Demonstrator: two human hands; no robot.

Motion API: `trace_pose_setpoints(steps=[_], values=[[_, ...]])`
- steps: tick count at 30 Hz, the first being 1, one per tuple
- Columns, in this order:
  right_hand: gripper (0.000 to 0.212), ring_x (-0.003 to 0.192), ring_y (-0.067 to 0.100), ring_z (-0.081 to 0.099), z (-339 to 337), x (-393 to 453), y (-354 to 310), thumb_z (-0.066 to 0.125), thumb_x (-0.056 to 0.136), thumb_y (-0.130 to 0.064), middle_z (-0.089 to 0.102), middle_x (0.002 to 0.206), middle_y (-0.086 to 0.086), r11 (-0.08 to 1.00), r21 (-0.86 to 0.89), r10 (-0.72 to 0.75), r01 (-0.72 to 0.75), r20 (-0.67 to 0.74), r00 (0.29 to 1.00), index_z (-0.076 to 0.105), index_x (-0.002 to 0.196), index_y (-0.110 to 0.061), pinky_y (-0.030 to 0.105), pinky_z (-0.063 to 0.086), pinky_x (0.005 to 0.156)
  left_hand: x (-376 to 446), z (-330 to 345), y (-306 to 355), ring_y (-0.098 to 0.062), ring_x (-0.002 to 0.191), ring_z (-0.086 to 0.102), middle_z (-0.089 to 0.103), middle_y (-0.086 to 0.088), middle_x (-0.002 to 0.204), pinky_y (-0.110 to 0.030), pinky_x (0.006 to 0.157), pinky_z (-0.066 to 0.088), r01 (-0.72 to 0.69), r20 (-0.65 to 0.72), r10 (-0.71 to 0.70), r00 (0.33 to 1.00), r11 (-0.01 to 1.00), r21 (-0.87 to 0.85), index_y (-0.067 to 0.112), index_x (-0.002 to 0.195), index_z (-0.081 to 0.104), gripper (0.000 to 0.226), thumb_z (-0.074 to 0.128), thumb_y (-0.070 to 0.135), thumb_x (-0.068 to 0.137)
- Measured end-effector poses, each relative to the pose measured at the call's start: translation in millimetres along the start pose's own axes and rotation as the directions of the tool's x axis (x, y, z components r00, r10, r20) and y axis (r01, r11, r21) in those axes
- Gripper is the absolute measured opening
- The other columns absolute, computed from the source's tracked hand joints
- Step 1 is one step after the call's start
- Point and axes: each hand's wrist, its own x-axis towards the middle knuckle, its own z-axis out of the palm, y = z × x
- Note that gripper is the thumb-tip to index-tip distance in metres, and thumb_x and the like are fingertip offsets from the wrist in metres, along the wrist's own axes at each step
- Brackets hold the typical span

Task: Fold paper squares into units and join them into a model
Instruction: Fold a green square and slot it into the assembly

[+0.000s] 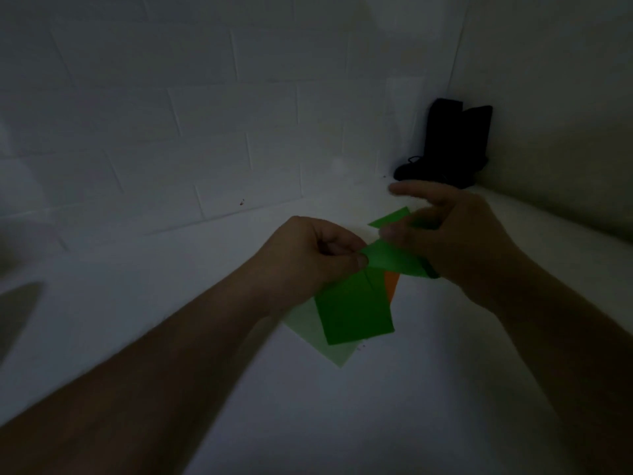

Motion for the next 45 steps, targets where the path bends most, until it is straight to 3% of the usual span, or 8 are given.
trace_pose_setpoints(steps=[3, 7, 12, 19, 31, 38, 42, 45], values=[[0.021, 0.095, 0.021, 0.072, -11, 10, 0, 0.068, 0.092, -0.042, 0.072, 0.106, 0.0, 0.942, 0.316, 0.171, -0.113, -0.159, 0.972, 0.066, 0.111, -0.034, 0.027, 0.058, 0.065, 5, -1, -3, -0.013, 0.072, 0.071, 0.078, -0.004, 0.082, -0.026, 0.068, 0.056, 0.004, -0.11, -0.029, 0.994, 0.976, -0.218, 0.013, 0.097, 0.08, 0.012, 0.077, 0.006, 0.087], [0.051, 0.09, 0.025, 0.069, -10, 12, 0, 0.061, 0.082, -0.063, 0.077, 0.098, 0.002, 0.732, 0.637, 0.379, -0.243, -0.084, 0.922, 0.06, 0.12, -0.029, 0.037, 0.057, 0.072, 10, -1, 2, -0.013, 0.071, 0.064, 0.072, -0.005, 0.077, -0.025, 0.071, 0.054, -0.023, -0.201, -0.102, 0.974, 0.843, -0.537, 0.007, 0.102, 0.077, 0.013, 0.072, 0.005, 0.09], [0.066, 0.098, 0.024, 0.073, 26, 1, 4, 0.078, 0.069, -0.023, 0.073, 0.115, 0.014, 0.757, 0.624, 0.141, -0.195, 0.135, 0.981, 0.057, 0.131, -0.016, 0.034, 0.058, 0.079, 5, 15, 11, -0.014, 0.064, 0.061, 0.069, -0.008, 0.073, -0.023, 0.062, 0.054, 0.031, -0.106, -0.159, 0.981, 0.681, -0.731, 0.005, 0.096, 0.078, 0.011, 0.067, 0.002, 0.093], [0.039, 0.076, 0.02, 0.072, 26, 3, 10, 0.066, 0.083, 0.011, 0.075, 0.086, 0.01, 0.771, 0.627, 0.093, -0.107, 0.055, 0.994, 0.063, 0.119, -0.003, 0.026, 0.057, 0.064, 3, 27, 6, -0.021, 0.068, 0.057, 0.064, -0.018, 0.081, -0.029, 0.066, 0.052, 0.112, -0.041, -0.184, 0.982, 0.743, -0.66, 0.001, 0.1, 0.076, 0.01, 0.07, 0.002, 0.091], [0.047, 0.107, 0.047, 0.066, 24, 6, 14, 0.065, 0.082, 0.018, 0.067, 0.113, 0.033, 0.838, 0.528, 0.096, -0.137, 0.105, 0.99, 0.068, 0.115, -0.016, 0.043, 0.056, 0.085, 4, 14, 3, -0.025, 0.076, 0.073, 0.079, -0.015, 0.091, -0.034, 0.07, 0.06, -0.068, -0.082, 0.039, 0.996, 0.92, -0.385, 0.007, 0.112, 0.069, 0.028, 0.076, -0.001, 0.087], [0.049, 0.068, 0.016, 0.072, 16, 10, 13, 0.062, 0.084, 0.018, 0.076, 0.084, 0.01, 0.807, 0.563, 0.151, -0.177, 0.093, 0.984, 0.063, 0.126, -0.007, 0.024, 0.057, 0.062, 6, 14, -3, -0.024, 0.068, 0.06, 0.071, -0.011, 0.078, -0.04, 0.066, 0.05, -0.184, -0.16, 0.139, 0.977, 0.93, -0.317, 0.022, 0.085, 0.062, 0.03, 0.078, -0.003, 0.084], [0.049, 0.071, 0.015, 0.074, 16, 8, 11, 0.061, 0.083, 0.018, 0.077, 0.083, 0.007, 0.804, 0.568, 0.14, -0.176, 0.108, 0.984, 0.065, 0.123, -0.01, 0.024, 0.057, 0.062, 6, 17, -3, -0.026, 0.061, 0.054, 0.078, 0.002, 0.095, -0.038, 0.064, 0.05, -0.236, -0.15, 0.202, 0.968, 0.934, -0.267, 0.026, 0.101, 0.076, 0.03, 0.075, 0.0, 0.086], [0.048, 0.07, 0.013, 0.073, 16, 8, 11, 0.061, 0.085, 0.017, 0.076, 0.08, 0.004, 0.809, 0.56, 0.14, -0.179, 0.112, 0.984, 0.065, 0.122, -0.014, 0.024, 0.057, 0.061, 6, 17, -5, -0.022, 0.056, 0.049, 0.073, 0.003, 0.071, -0.031, 0.061, 0.046, -0.227, -0.161, 0.195, 0.968, 0.95, -0.212, 0.033, 0.115, 0.074, 0.043, 0.073, -0.001, 0.089]])
